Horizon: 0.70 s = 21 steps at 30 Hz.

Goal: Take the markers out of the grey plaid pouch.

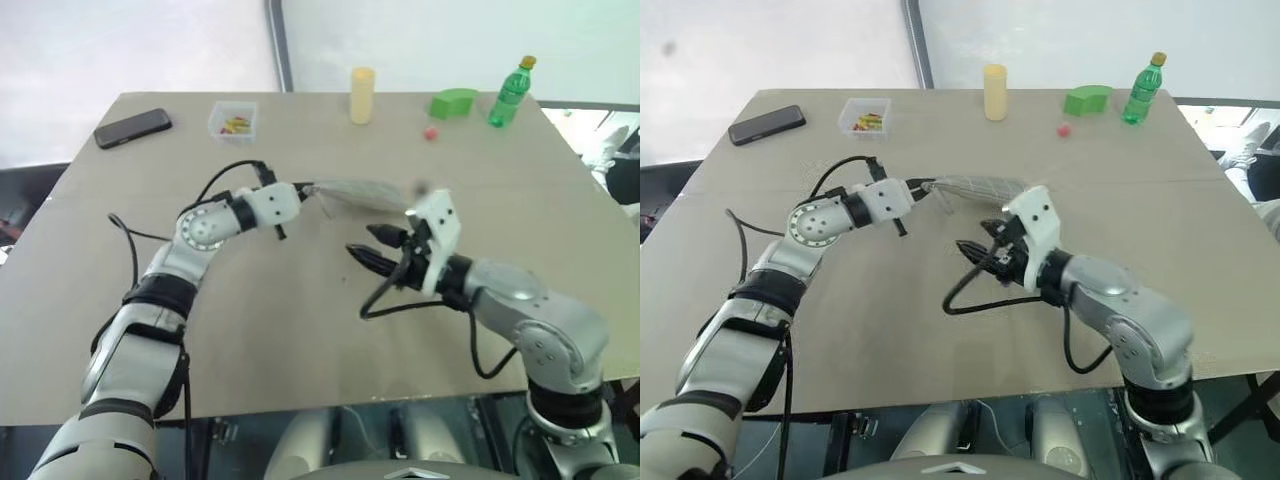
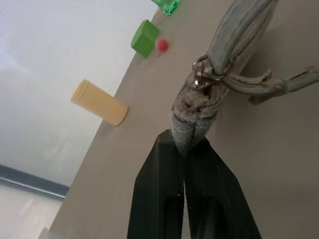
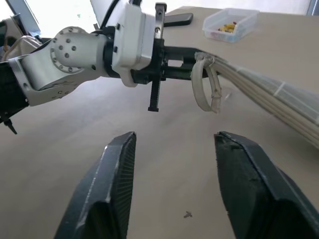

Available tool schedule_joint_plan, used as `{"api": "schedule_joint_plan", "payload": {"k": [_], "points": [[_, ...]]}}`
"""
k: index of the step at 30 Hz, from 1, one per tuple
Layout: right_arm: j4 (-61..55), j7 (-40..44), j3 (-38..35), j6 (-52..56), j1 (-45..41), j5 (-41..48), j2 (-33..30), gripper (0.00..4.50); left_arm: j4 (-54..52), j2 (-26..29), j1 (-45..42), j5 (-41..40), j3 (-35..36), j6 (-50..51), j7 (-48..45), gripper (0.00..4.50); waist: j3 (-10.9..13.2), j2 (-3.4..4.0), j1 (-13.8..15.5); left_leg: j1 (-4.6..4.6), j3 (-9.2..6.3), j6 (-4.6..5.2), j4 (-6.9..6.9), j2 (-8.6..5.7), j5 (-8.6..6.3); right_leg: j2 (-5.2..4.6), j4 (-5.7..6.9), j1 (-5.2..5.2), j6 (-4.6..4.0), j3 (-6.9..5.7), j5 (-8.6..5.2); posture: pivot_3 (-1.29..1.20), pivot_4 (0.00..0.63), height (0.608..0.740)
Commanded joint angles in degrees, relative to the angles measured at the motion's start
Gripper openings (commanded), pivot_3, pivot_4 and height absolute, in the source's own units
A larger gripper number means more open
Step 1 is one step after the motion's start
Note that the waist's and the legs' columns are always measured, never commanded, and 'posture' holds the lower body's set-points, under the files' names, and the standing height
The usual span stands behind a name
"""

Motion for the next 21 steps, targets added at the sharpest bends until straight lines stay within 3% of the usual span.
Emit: {"api": "schedule_joint_plan", "payload": {"k": [1,11,16,17,21], "points": [[4.66,-1.99,1.94,-1.71,-3.55,-2.32,1.81,2.7,-9.05,-0.12,2.51,-3.78,3.21,6.98,-3.27,0.0,0.0,0.01,-0.01,0.04,0.01,0.0,0.0,0.0,0.0,0.02,0.04,0.0,0.0,0.01,0.0,0.0,0.15,0.74],[14.41,-5.01,2.37,-4.94,-11.45,-6.7,7.59,2.7,-17.0,-0.63,7.97,-3.83,6.17,12.7,-5.67,0.0,0.02,0.04,0.17,0.02,0.0,-0.23,-0.05,0.0,0.13,0.04,0.07,-0.1,-0.01,-0.01,0.01,0.0,0.15,0.74],[14.89,-4.62,3.45,-5.05,-11.79,-7.32,8.12,0.32,-16.97,-1.19,8.66,-3.18,6.42,12.49,-5.53,0.0,0.02,0.04,0.17,0.0,0.1,-0.24,-0.15,-0.02,0.14,0.0,0.05,-0.17,-0.02,0.0,0.01,0.0,0.15,0.74],[14.88,-4.56,3.46,-4.87,-11.82,-7.24,8.23,0.04,-16.77,-1.25,8.63,-3.08,6.43,12.4,-5.5,0.0,0.02,0.05,0.18,0.0,0.1,-0.23,-0.14,-0.02,0.13,0.0,0.04,-0.17,-0.01,0.0,0.01,0.0,0.15,0.74],[14.8,-2.96,4.15,-4.37,-11.96,-6.87,7.64,0.04,-16.06,-1.56,8.22,-2.82,6.76,12.32,-5.23,0.0,0.02,0.05,0.14,0.01,0.1,-0.15,-0.17,-0.01,0.09,0.01,0.07,-0.2,-0.01,0.01,0.01,0.0,0.15,0.74]]}}
